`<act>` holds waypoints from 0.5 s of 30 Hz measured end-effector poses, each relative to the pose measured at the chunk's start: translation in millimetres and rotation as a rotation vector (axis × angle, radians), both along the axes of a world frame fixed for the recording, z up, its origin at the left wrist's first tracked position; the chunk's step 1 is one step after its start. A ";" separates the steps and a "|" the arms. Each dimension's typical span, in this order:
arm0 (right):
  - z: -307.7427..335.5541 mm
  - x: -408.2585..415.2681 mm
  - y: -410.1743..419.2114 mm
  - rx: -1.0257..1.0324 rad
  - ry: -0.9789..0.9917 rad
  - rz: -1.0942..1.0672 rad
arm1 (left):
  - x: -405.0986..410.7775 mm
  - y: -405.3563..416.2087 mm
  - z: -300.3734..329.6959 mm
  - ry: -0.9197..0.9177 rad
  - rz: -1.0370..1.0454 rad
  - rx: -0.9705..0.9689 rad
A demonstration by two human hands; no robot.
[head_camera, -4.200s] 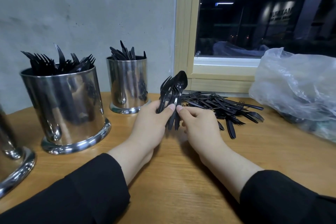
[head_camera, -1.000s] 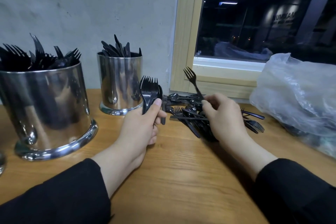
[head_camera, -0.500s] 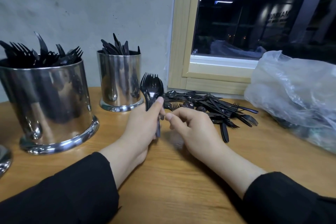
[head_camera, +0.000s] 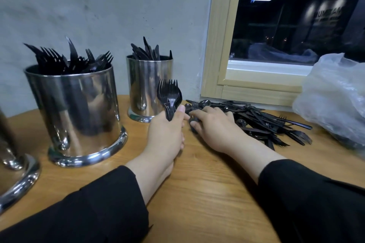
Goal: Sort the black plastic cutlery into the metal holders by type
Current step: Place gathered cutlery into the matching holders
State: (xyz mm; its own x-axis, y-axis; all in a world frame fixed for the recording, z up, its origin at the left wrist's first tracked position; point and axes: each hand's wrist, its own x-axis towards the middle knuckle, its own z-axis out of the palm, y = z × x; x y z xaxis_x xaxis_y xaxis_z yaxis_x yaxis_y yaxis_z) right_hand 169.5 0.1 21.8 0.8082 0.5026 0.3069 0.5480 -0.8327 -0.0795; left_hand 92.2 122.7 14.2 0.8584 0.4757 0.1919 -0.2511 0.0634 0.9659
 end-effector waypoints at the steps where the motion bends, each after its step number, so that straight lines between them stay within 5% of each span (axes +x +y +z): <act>1: -0.2 3.7 2.8 -0.022 0.016 -0.012 | 0.7 1.8 -0.1 -0.003 0.001 -0.015; 5: -3.9 8.1 3.5 -0.053 0.015 -0.039 | 3.1 6.1 -0.6 0.014 0.001 -0.034; 15: -2.1 -19.7 -21.0 0.407 0.029 -0.073 | -0.8 6.5 0.9 0.021 -0.019 -0.046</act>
State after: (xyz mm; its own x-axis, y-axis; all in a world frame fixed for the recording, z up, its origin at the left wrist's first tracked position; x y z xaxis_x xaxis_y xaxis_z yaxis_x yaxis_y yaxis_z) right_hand 149.9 -20.9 19.7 0.8487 0.2859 0.4449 0.4811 -0.7667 -0.4251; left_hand 91.4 129.2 15.1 0.8708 0.4673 0.1524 -0.2294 0.1122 0.9669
